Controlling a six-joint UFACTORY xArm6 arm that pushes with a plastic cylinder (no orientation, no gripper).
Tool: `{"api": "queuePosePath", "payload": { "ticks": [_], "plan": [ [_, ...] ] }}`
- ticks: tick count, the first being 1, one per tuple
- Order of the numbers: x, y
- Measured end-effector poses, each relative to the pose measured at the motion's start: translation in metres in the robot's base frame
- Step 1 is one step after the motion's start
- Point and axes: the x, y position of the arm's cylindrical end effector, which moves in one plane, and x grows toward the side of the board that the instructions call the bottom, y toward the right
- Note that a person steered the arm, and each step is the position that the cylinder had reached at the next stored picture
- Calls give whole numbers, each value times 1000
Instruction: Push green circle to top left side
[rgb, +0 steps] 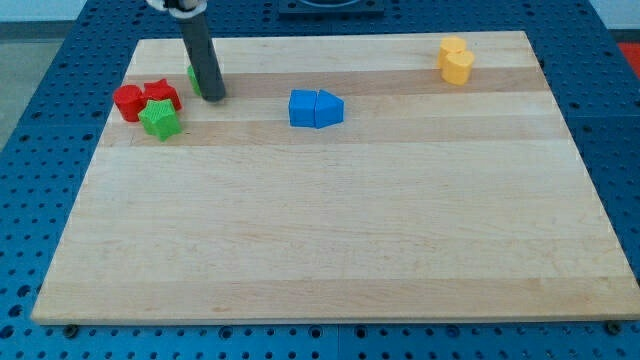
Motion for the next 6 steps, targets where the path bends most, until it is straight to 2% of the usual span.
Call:
{"api": "queuePosePath", "payload": {
  "ticks": [1,2,3,4,6],
  "plan": [
    [-8,0],
    [-15,30],
    [-40,-6],
    [-41,-30],
    [-41,-37]
  ]
}}
